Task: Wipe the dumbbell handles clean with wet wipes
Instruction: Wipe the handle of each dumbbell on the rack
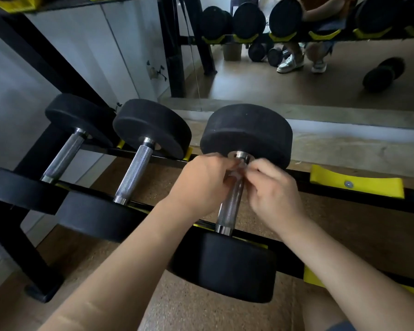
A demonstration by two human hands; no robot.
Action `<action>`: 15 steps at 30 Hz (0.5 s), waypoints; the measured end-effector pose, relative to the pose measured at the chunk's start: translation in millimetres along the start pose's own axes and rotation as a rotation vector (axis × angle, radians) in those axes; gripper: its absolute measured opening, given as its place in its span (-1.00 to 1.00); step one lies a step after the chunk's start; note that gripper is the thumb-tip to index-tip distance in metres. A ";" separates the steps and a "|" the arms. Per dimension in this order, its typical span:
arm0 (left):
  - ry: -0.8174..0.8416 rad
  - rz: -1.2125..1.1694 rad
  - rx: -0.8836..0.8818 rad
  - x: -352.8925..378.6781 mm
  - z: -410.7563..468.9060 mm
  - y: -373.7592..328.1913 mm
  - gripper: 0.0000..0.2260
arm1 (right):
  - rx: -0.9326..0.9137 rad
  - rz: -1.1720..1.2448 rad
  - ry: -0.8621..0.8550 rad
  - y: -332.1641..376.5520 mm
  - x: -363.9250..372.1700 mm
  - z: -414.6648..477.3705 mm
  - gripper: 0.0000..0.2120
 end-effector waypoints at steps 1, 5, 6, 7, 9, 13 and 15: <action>0.003 -0.003 -0.003 1.7 -0.3 -1.0 -0.75 | 0.017 -0.032 -0.034 -4.4 0.3 6.7 -0.80; -0.077 -0.042 -0.024 -8.3 2.7 0.5 -0.86 | 0.125 -0.037 -0.046 -5.5 0.0 -0.7 -0.80; -0.112 -0.067 -0.036 -12.3 2.0 3.4 -0.84 | 0.112 -0.022 -0.003 0.4 -0.7 -9.1 -0.82; -0.137 -0.104 -0.046 -15.3 0.2 5.5 -0.80 | 0.084 -0.021 0.035 5.1 -1.5 -14.2 -0.82; -0.131 -0.154 -0.043 -14.7 -3.9 4.3 -0.73 | 0.054 -0.057 0.038 0.7 -1.7 -4.1 -0.77; -0.083 -0.167 -0.026 -4.8 -5.6 0.4 -0.71 | 0.192 -0.017 -0.044 -15.0 -2.8 2.0 -0.78; -0.058 -0.160 -0.020 -3.3 -5.0 2.8 -0.73 | 0.154 0.061 -0.009 -3.2 -4.3 -17.8 -0.81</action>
Point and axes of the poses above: each hand's wrist, its own z-axis towards the middle knuckle, its own x-axis out of the palm, y = z × x, the point moved 10 cm from there along z, towards the middle knuckle, and after that the axes turned 10 degrees about -y, right-handed, at the moved point
